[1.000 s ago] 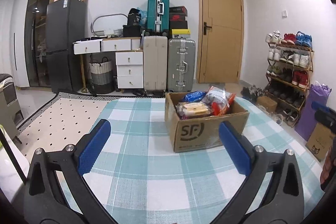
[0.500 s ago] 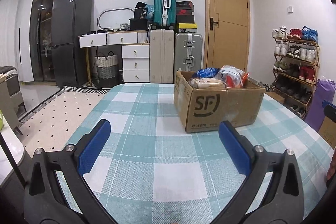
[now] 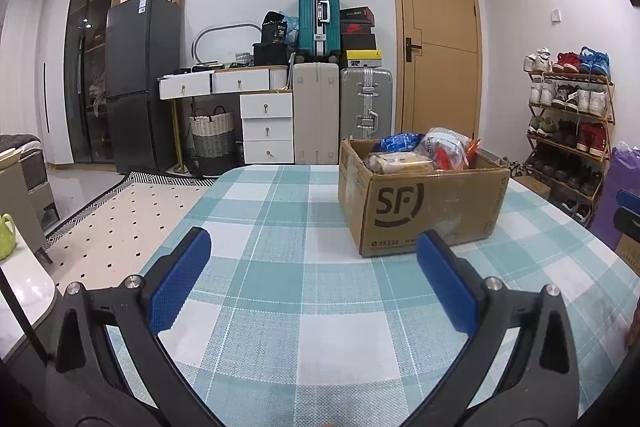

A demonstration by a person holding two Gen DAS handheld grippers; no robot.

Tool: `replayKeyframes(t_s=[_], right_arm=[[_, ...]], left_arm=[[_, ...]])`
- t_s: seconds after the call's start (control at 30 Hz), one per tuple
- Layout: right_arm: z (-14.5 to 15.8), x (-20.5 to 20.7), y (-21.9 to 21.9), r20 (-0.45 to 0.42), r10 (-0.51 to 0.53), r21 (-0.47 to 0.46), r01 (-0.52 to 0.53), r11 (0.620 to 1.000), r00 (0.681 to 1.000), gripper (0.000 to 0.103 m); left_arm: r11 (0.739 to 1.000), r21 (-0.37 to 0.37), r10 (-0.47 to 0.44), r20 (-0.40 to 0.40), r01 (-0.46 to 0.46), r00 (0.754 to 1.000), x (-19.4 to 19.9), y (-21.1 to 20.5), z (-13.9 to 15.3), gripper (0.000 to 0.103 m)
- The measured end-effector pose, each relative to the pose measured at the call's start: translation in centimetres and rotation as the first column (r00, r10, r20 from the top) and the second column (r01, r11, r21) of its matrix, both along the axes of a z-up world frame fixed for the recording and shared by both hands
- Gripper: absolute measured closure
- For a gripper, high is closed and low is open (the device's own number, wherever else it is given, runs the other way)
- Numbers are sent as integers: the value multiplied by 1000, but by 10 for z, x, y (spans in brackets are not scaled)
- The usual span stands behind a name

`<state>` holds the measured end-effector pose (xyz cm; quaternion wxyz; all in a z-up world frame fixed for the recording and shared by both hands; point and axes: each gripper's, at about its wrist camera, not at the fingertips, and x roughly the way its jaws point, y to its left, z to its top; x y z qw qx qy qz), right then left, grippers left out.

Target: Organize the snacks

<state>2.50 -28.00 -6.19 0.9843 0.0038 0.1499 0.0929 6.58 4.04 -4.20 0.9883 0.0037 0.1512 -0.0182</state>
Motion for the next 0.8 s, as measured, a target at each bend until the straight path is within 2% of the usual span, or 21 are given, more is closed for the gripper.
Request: replayKeyframes(t_s=[0.8], right_arm=[[-2, 1, -3, -2, -8, 18, 8, 1000, 1000, 1]], left_arm=[[1000, 3, 5, 7, -5, 1000, 1, -5, -4, 0]])
